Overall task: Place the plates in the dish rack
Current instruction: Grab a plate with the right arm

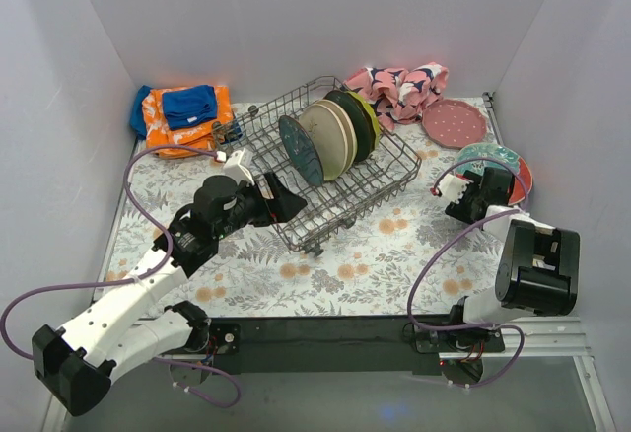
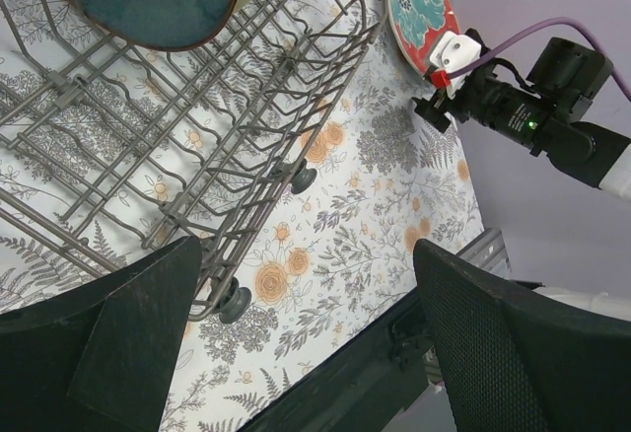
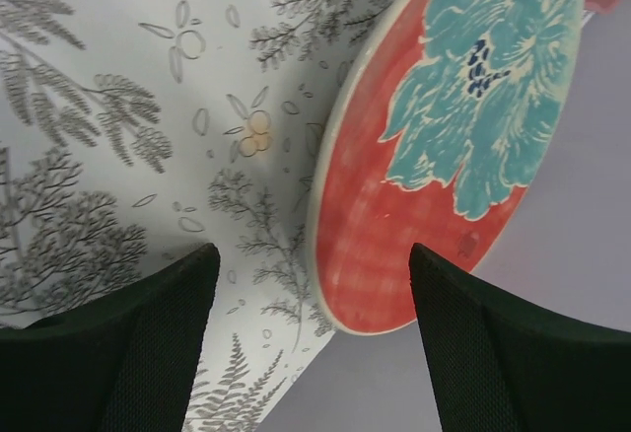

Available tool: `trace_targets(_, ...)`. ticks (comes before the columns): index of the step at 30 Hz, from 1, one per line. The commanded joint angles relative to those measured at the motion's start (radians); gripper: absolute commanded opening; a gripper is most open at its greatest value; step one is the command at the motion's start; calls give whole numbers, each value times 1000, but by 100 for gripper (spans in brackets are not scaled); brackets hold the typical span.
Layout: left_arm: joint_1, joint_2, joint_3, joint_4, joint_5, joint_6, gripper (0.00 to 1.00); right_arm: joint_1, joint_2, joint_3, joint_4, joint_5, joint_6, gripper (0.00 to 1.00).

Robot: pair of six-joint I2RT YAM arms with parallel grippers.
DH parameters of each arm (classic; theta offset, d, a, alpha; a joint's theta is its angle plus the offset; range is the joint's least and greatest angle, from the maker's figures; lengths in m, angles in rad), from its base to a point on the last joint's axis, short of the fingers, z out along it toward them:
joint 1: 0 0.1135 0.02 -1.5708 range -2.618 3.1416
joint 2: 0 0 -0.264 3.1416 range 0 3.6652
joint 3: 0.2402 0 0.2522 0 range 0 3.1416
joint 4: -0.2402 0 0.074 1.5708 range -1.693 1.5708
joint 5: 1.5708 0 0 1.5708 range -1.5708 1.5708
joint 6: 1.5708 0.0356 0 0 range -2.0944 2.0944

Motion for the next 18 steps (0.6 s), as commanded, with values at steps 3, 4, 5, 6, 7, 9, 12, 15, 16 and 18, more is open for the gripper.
trace_targets(3,5,22,47,9,10,1,87,-4,56,-44,214,53,-83,80)
trace_targets(4,5,27,50,8,10,2,87,-4,65,-53,229,52,-87,76)
trace_targets(5,5,30,52,9,10,2,87,-4,73,-56,252,53,-93,75)
trace_targets(6,5,33,55,9,10,2,87,-4,79,-62,263,55,-99,74)
trace_targets(7,5,38,60,8,12,4,87,-4,96,-65,272,58,-103,71)
trace_targets(9,5,41,60,11,13,2,87,-4,111,-77,292,61,-117,68)
trace_targets(12,5,44,63,12,15,1,87,-4,133,-93,310,60,-125,54)
trace_targets(15,5,52,67,14,18,-1,87,-4,145,-103,320,53,-128,40)
trace_targets(16,5,53,67,15,19,-3,87,-4,148,-105,320,53,-131,38)
trace_targets(18,5,56,70,17,23,-4,87,-4,145,-117,317,47,-136,30)
